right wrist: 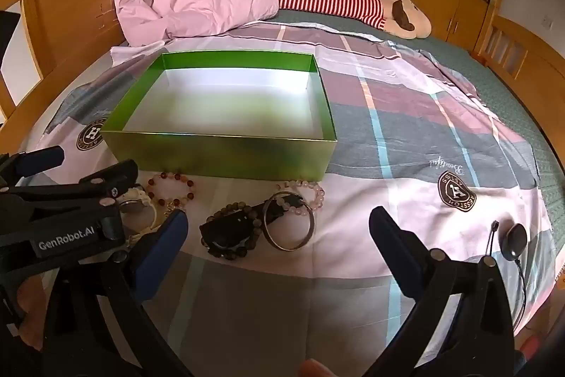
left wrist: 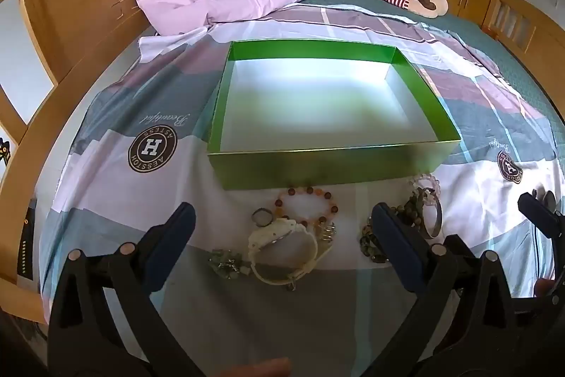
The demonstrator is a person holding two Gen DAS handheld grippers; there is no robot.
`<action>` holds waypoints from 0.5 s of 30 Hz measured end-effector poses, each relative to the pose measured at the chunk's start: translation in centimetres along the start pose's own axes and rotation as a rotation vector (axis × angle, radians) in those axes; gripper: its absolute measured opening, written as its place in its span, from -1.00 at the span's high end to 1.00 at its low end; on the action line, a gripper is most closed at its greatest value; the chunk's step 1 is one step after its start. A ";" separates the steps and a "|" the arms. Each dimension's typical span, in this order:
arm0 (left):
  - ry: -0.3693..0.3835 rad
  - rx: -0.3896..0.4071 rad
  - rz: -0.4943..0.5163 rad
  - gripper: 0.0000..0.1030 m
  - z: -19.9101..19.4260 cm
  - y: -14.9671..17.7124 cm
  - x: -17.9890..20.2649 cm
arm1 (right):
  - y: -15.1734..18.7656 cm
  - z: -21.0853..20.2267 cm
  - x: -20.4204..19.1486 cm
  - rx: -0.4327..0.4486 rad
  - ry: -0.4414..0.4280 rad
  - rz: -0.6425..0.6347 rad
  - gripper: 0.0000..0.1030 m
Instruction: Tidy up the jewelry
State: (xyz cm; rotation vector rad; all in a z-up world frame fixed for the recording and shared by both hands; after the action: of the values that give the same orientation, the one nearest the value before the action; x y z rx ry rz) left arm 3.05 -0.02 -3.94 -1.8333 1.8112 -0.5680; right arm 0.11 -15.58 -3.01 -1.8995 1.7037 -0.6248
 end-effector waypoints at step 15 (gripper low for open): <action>-0.003 -0.006 0.005 -0.92 0.0 -0.2 -0.1 | -0.6 -0.1 0.9 0.012 -0.002 0.010 -0.95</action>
State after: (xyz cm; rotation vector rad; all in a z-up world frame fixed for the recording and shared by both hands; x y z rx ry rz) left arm 3.23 0.09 -3.80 -1.8322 1.8167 -0.5582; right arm 0.63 -16.39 -2.56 -1.8812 1.7042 -0.6278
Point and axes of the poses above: each gripper's, at about its wrist camera, not at the fingertips, and z roughly the way its jaws point, x to its right, y to its underside, the point moved 5 cm from there along z, roughly the way its jaws point, and after that the axes turned 4 degrees about -y, right-handed, at the moved point
